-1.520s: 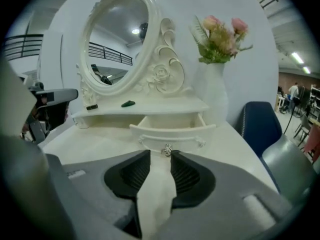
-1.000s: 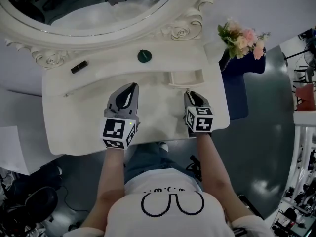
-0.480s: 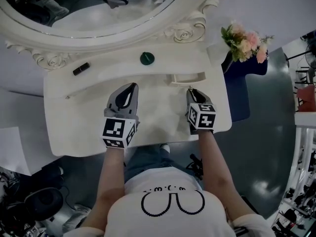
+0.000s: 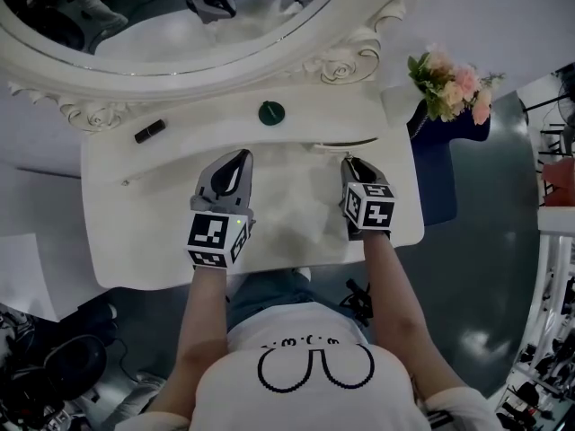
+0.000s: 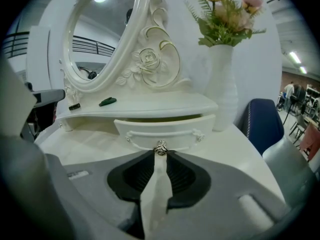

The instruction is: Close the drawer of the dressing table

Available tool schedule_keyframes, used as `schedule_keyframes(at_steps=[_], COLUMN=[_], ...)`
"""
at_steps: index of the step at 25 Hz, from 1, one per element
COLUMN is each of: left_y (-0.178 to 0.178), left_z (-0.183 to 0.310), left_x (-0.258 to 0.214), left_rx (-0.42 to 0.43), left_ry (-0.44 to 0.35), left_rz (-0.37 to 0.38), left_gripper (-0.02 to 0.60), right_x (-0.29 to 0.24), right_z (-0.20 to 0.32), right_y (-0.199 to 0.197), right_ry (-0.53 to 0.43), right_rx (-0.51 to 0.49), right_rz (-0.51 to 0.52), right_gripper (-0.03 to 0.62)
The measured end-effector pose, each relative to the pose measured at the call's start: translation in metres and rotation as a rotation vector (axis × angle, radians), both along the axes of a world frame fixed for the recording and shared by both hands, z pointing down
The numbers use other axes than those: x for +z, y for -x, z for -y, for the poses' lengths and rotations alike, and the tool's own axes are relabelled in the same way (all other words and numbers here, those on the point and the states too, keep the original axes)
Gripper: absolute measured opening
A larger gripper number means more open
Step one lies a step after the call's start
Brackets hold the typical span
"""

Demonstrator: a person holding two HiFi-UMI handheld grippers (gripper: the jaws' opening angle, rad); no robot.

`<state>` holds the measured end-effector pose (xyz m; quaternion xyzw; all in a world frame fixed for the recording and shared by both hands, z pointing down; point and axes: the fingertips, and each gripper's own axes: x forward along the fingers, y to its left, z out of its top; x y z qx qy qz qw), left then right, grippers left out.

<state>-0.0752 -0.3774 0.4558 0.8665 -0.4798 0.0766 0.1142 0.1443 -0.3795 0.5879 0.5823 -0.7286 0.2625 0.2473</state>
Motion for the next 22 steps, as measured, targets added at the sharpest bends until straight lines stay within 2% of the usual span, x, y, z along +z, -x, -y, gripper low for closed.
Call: schedule_keyframes(at_steps=[11,22], left_y=[0.005,0.005], left_z=[0.011,0.003], left_x=[-0.002,-0.011], left_rx=[-0.01,-0.02], left_ry=[-0.002,-0.016], left_rz=[0.003,0.012], left_gripper=[-0.002,-0.002], right_x=[-0.002,-0.009], right_z=[0.028,0.025], right_y=[0.005,0.002], right_ry=[-0.006,-0.024], right_rx=[-0.014,-0.007], right_rz=[-0.011,-0.01], right_gripper=[0.079,0.08])
